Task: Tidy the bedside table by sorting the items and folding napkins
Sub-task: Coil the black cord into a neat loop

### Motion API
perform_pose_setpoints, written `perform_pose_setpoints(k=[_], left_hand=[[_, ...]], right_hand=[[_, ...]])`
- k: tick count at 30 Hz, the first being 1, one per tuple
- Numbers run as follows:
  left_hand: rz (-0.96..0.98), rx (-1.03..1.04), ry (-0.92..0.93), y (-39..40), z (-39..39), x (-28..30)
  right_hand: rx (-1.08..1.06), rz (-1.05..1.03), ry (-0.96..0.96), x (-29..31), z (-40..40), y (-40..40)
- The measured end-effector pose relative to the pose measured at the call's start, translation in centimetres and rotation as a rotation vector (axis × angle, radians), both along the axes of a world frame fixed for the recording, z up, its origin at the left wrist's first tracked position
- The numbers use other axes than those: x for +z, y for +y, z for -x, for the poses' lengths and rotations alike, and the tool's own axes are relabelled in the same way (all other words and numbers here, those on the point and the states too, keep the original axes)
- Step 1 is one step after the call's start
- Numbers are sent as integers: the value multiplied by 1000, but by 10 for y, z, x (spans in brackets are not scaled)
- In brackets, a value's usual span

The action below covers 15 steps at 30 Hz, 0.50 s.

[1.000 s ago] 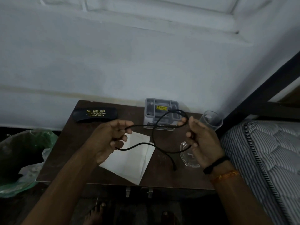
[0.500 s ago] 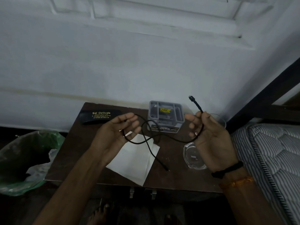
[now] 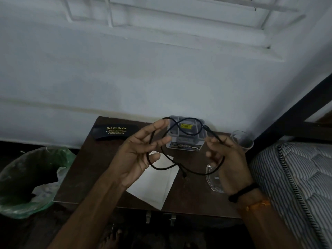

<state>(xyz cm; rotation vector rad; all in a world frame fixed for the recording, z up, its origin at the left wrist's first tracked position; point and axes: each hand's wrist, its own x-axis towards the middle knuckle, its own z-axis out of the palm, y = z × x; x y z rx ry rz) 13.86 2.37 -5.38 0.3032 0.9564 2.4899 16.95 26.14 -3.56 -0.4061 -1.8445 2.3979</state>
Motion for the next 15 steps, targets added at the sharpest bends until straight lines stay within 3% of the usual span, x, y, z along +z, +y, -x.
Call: perform_pose_setpoints(k=[5, 9, 15], left_hand=[[2, -80, 59, 2, -3, 2], [10, -121, 94, 6, -3, 3], [46, 1, 105, 1, 2, 3]], right_hand=[[37, 253, -6, 3, 3, -5], [83, 233, 36, 9, 1, -7], [89, 249, 196, 22, -4, 2]])
